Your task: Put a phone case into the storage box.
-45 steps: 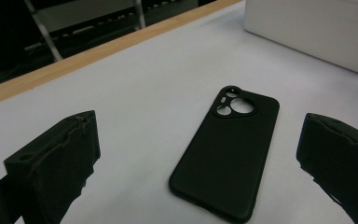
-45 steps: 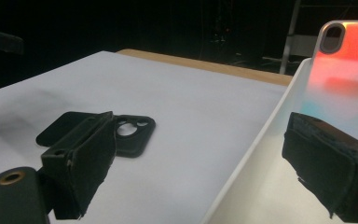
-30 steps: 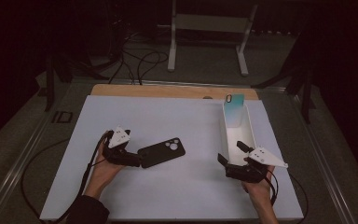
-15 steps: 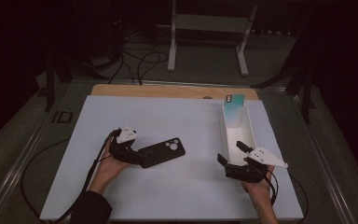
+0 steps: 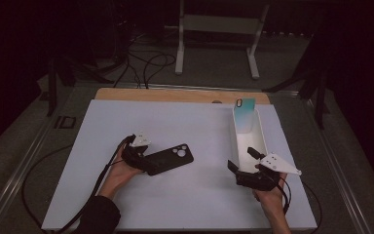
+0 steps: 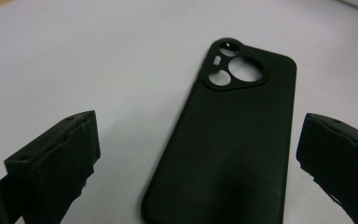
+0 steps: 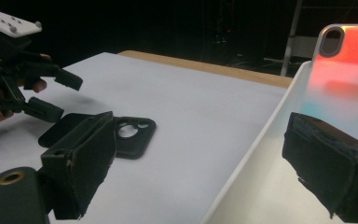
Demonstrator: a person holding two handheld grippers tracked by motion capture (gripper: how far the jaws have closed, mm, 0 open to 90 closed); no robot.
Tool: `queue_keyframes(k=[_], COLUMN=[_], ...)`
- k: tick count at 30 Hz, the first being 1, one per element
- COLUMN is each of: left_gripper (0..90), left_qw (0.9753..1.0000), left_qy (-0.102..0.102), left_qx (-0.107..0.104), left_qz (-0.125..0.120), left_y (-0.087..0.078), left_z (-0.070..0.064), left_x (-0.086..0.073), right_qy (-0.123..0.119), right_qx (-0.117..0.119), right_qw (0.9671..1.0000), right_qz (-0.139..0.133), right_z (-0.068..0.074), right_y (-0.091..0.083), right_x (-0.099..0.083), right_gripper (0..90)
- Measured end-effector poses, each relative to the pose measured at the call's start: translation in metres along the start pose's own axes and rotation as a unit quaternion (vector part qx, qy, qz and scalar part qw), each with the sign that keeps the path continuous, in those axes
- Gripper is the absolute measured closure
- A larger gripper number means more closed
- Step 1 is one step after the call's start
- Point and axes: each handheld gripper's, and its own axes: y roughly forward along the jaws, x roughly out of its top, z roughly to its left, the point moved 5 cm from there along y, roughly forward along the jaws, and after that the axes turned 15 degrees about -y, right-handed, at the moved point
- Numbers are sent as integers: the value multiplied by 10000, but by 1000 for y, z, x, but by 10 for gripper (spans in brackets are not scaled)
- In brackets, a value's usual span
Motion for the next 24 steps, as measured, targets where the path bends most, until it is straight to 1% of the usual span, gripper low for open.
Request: queue_keyframes(k=[1,4,5,8,9,18,20,21,22,23,24], left_gripper=[0,0,0,1,1,7,26,35,40,45,46], left_qw=[10000,10000,9998,9996,9994,9984,9982,9978,9978,9972,9972], left_qy=[11,8,26,29,48,45,63,71,71,100,100], left_qx=[-17,-28,-36,-47,-59,-97,-84,-70,-70,-90,-90], left_qz=[60,93,189,263,344,548,585,652,652,734,734], left_y=[2,3,6,8,10,16,16,17,17,18,18], left_z=[0,0,0,-1,-1,-2,-3,-3,-3,-4,-4], left_x=[-1,-1,-3,-4,-6,-11,-12,-13,-13,-14,-14], right_qy=[-3,-1,-3,-2,5,-3,-2,0,0,4,4], right_qx=[0,4,6,6,0,2,-5,-8,-8,-10,-10], right_qw=[10000,10000,10000,10000,10000,10000,10000,10000,10000,10000,10000], right_qz=[1,9,10,6,7,20,16,18,18,23,23], right_z=[0,0,0,0,0,0,0,-1,-1,-1,-1], right_y=[0,0,0,0,0,1,0,0,0,0,0], right_x=[0,0,0,0,0,-1,-1,-1,-1,-1,-1], right_gripper=[99,99,98,99,99,99,99,99,99,98,98])
